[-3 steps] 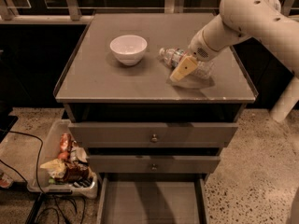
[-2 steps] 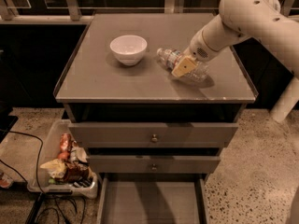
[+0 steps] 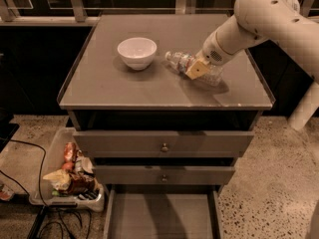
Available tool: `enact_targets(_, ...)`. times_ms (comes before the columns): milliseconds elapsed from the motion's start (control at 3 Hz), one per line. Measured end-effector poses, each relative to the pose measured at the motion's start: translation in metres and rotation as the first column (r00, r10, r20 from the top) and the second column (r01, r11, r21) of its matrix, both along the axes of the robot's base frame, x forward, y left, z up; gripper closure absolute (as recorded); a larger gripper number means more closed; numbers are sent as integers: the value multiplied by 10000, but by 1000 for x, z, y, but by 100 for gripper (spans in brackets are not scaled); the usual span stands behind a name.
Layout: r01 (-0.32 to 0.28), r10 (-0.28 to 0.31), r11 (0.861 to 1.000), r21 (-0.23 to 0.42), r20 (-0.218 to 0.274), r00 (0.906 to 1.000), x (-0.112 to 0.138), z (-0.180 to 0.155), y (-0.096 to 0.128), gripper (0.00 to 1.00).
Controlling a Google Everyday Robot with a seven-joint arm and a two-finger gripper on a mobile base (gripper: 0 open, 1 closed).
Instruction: Place water bottle into bottom drawer
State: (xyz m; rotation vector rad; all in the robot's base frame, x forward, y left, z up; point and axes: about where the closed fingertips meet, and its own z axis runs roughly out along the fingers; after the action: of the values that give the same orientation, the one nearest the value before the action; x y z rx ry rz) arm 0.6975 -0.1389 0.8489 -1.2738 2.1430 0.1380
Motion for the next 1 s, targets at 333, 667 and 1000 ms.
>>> enact_targets(333,-15,15,10000,-9,-2,10000,0,0,0,100)
enact_targets(667,-38,38,10000,3,4,10000,-10,3,-7,100)
enact_targets(1000,-56,55,9999,158,58,10000,-25,14,-19,100)
